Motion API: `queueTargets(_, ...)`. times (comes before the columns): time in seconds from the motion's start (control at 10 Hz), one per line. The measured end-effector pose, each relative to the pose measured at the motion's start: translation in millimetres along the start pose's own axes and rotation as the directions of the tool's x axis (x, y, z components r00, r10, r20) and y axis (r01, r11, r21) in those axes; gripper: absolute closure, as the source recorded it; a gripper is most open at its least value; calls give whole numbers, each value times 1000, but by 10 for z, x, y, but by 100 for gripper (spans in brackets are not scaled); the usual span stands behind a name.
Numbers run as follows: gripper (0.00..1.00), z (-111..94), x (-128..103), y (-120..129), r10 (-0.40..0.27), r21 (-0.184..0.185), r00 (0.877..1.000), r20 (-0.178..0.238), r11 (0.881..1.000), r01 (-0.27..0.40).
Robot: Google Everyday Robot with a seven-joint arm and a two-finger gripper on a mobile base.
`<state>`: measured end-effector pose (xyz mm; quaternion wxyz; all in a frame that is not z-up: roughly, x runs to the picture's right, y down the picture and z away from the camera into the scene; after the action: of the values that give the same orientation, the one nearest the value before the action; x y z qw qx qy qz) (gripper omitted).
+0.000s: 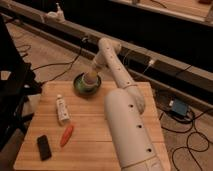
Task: Place the ceramic cup in the ceramic bowl
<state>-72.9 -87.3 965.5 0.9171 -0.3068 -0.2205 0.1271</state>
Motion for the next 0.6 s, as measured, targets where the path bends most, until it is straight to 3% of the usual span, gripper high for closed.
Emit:
queueTargets(0.3, 27, 62, 31, 36, 18, -22, 1000, 12, 1000, -18)
queueTargets(0.6, 20, 1, 48, 9, 20, -18, 1000, 16, 1000, -20)
